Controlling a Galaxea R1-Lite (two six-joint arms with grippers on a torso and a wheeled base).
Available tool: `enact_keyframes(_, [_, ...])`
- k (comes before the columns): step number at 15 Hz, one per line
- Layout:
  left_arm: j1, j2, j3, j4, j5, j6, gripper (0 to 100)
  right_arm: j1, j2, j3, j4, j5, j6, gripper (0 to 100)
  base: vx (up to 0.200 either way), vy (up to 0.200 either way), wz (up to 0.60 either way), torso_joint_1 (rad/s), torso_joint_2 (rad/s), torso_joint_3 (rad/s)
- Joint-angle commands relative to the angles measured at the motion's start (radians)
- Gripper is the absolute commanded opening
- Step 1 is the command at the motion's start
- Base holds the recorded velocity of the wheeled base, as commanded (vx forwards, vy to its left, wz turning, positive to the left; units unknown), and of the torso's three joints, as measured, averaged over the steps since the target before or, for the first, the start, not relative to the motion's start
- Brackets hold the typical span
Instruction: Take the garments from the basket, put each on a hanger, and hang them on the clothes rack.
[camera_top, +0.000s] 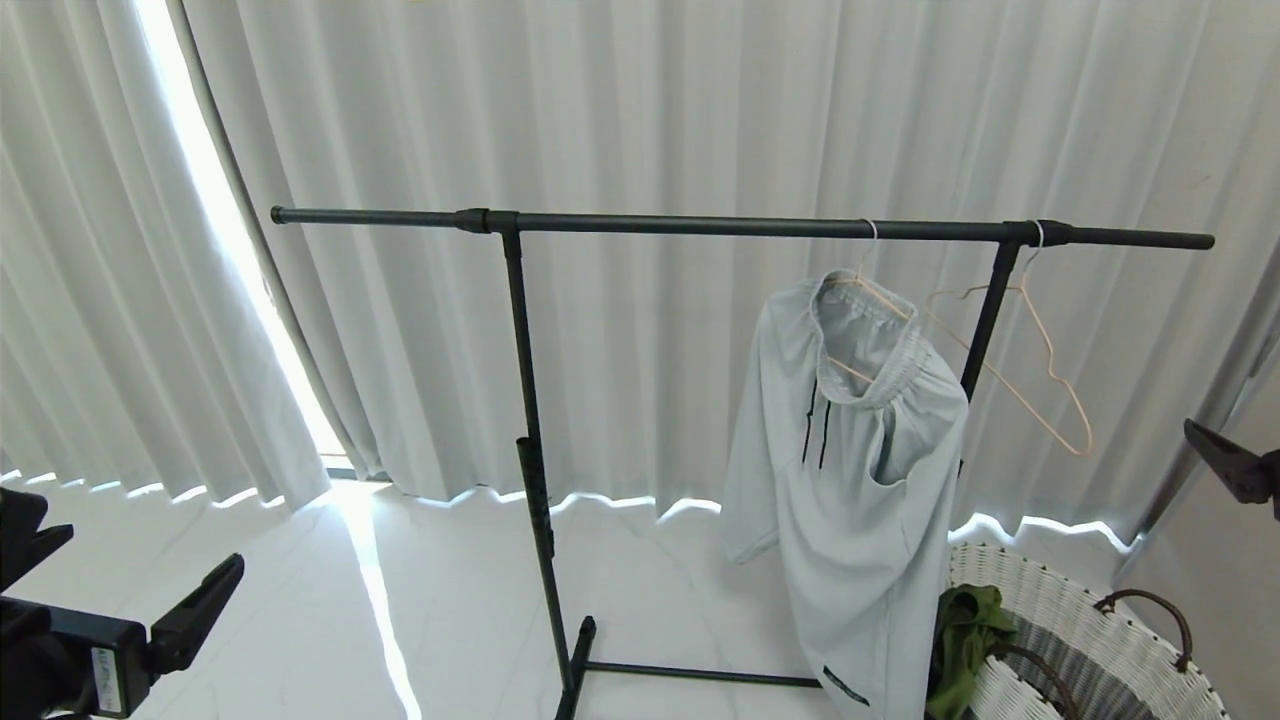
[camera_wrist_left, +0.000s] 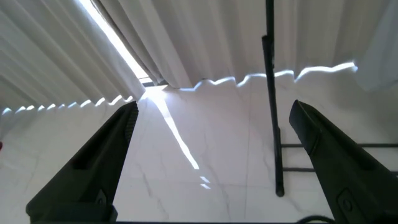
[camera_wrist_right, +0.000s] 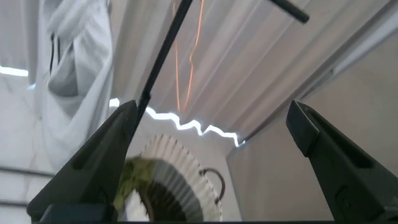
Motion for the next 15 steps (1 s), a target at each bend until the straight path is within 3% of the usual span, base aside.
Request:
enact_keyframes(1, [-0.033,-0.038,0.054,0.000,0.001,0.000,100,-0.005,-0.010,0.037,-0.005,0.000,-0.002,100,0.000,0.000,0.00,0.000,0.00,0.000])
enact_keyframes(7, [-0.061,-0.044,0.094,0.000,0.001,0.000,100,-0.066,-0.012,0.071,-0.005,-0.003,-0.034,100,0.000,0.000,0.00,0.000,0.00,0.000])
enact_keyframes(11, [-0.067,-0.041,0.081,0.000,-0.005,-0.001,100,-0.069,-0.010,0.093,-0.003,-0.001,-0.034,100,0.000,0.000,0.00,-0.161,0.38,0.211])
enact_keyframes(15, [-0.067,0.028,-0.005,0.000,-0.005,-0.010,100,-0.069,-0.007,0.099,-0.003,-0.001,-0.035,100,0.000,0.000,0.00,-0.207,0.49,0.270])
